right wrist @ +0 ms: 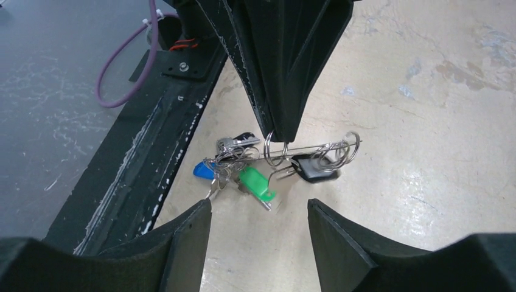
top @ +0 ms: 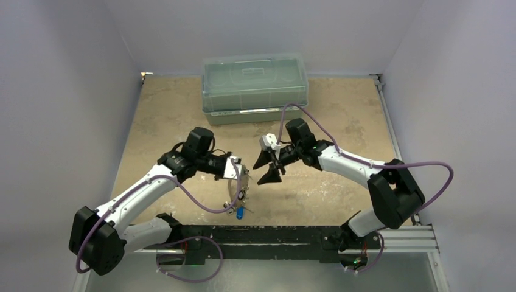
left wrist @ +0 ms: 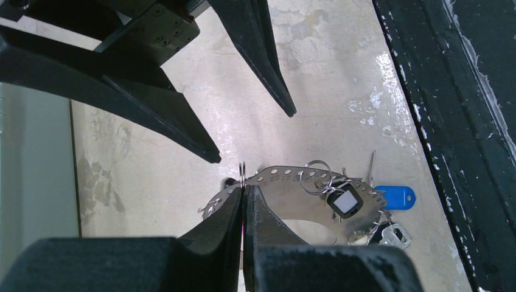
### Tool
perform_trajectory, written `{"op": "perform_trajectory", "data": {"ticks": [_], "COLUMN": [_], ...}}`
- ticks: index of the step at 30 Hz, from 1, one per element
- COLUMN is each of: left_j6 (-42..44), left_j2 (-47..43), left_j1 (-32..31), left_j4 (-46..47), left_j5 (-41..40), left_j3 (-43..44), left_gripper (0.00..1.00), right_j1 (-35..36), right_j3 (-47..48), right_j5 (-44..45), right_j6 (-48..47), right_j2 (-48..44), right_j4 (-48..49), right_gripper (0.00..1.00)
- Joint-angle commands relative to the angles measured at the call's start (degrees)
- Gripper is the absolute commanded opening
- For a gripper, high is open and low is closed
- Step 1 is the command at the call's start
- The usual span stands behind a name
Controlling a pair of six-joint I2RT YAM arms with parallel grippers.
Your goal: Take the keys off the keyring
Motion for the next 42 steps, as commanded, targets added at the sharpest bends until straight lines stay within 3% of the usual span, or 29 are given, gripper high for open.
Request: {"op": "perform_trajectory", "data": {"ticks": [1, 6, 15, 27, 38, 42], "left_j6": [6.33, 7.71, 9.07, 10.71, 10.21, 10.31], "left_j2": [-1.66, -2.61, -3.77, -4.92, -6.14, -5.6], "left_j1": [0.19, 0.19, 0.11, 0.11, 0.11, 0.13], "left_j4": [-3.55, -4.27, -5.61, -8.15, -8.52, -9.23], "left_j5": [3.98, 4.54, 5.86, 6.54, 6.58, 6.27], "left_j3": [3.25, 3.62, 4.06, 5.07, 4.65, 4.55], "left_gripper": [0.0, 0.0, 0.0, 0.0, 0.0, 0.0], "right_j1": [0.95, 2.23, 3.37, 6.2, 6.74, 6.74], "right_j3": [0.39, -0.85, -1.46, -3.1, -2.94, -2.36], "right_j5": [-1.86, -1.61, -0.59, -1.6, -1.39, -1.66], "right_j6": [1.15, 1.96, 4.33, 8.2, 10.95, 11.7], "right_j2": [-1.52, -0.67, 1.54, 4.98, 5.97, 5.58], "right_j4": [2.91, 6.55, 13.46, 21.32, 24.86, 24.6], "right_gripper": [0.61, 0.54, 0.62, 0.58, 0.33, 0.15]}}
